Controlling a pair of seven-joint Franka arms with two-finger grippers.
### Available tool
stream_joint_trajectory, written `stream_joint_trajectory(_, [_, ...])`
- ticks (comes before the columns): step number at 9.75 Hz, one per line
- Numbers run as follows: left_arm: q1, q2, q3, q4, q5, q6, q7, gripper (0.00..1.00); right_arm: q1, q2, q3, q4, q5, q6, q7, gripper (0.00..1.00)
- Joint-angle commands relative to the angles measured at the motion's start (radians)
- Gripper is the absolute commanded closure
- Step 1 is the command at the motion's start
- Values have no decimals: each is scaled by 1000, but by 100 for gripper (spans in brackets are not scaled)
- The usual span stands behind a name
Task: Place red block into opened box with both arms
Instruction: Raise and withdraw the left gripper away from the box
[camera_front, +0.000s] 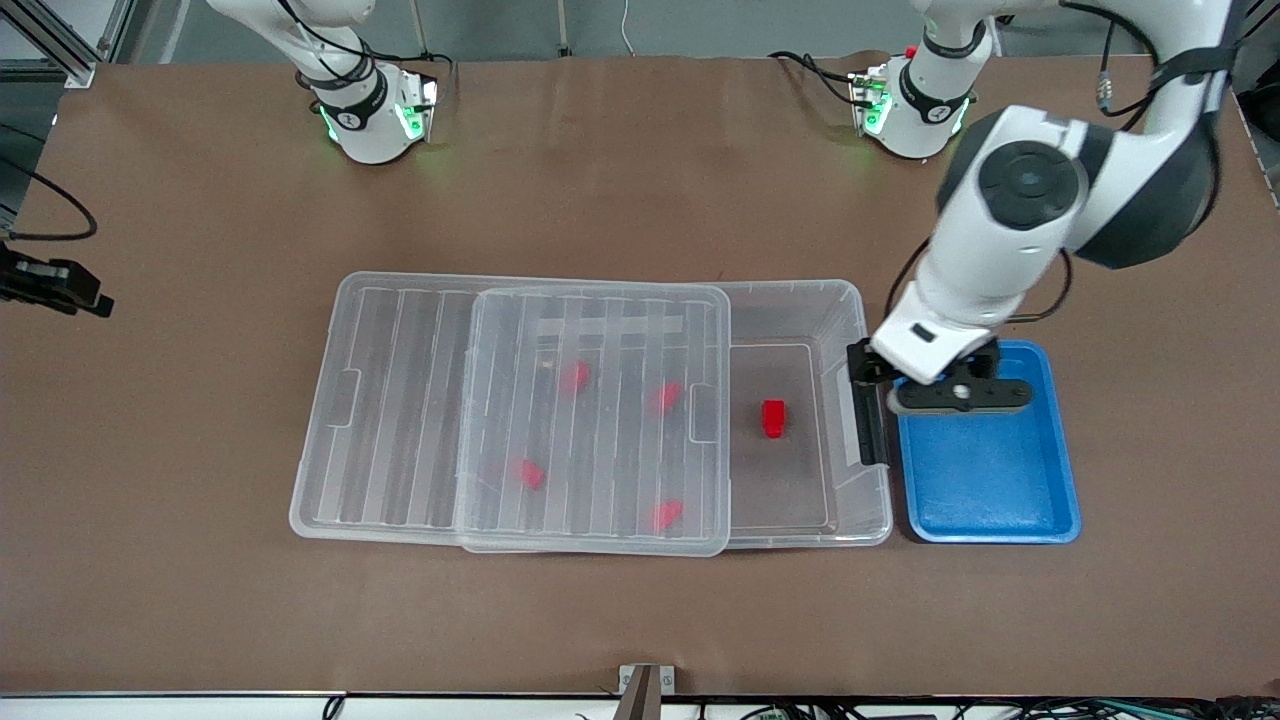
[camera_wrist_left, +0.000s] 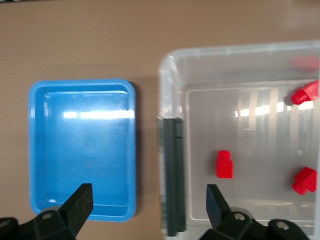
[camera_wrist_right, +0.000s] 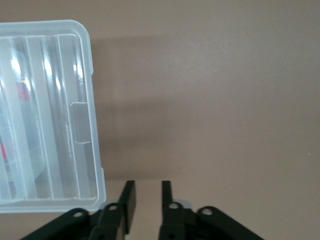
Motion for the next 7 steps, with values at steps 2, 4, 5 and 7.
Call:
stream_joint_trajectory(2, [-25, -136, 197, -36, -209, -30, 248, 0, 1, 7, 3, -258, 23, 258, -97, 100])
stream_joint_trajectory(4, [-54, -208, 331, -23, -261, -145, 351, 0, 50, 27, 15, -403, 25, 431, -99, 100])
stream_joint_trajectory(5, [-56, -237, 372, -23, -261, -200, 426, 0, 64, 35, 44, -444, 25, 483, -99, 100])
stream_joint_trajectory(7, [-57, -302, 409, -33, -257, -410, 459, 0, 70, 58, 93, -453, 32, 513, -85, 100])
